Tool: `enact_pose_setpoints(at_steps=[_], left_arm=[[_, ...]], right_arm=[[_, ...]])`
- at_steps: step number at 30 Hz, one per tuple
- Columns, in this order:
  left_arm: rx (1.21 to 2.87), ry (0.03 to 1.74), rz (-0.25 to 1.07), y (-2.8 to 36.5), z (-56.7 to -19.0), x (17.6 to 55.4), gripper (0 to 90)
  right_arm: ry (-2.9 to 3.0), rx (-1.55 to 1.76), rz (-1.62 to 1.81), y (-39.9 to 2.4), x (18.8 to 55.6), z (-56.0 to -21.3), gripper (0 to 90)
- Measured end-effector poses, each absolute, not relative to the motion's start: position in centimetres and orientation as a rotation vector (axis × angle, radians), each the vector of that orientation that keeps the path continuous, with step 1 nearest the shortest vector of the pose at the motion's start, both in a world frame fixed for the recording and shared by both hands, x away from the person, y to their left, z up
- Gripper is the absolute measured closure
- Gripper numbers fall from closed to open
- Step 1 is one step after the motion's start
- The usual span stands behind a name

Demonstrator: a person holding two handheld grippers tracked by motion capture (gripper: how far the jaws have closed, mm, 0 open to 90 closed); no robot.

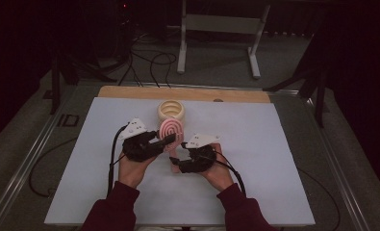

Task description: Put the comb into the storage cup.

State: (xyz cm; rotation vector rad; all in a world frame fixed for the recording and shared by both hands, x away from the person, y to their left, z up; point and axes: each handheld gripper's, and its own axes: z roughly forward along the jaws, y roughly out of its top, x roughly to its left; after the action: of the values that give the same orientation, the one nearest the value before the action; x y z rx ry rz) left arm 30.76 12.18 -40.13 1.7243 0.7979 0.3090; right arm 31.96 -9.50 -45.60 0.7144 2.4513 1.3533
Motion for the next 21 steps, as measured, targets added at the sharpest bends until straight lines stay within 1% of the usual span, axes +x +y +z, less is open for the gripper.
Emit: enact_pose_setpoints(at_steps=[1, 5, 21], left_arm=[[1.720, 0.801, 0.311, 12.2, -40.0, 30.8, 64.0], [1.709, 0.808, 0.316, 12.4, -39.9, 30.9, 64.2], [1.677, 0.826, 0.319, 12.9, -39.6, 31.4, 64.8]], right_arm=[[2.460, 0.713, 1.349, -9.7, 32.1, -45.6, 30.8], [2.460, 0.724, 1.358, -10.2, 32.1, -45.4, 29.1], [2.416, 0.755, 1.381, -11.7, 32.0, -45.2, 27.6]])
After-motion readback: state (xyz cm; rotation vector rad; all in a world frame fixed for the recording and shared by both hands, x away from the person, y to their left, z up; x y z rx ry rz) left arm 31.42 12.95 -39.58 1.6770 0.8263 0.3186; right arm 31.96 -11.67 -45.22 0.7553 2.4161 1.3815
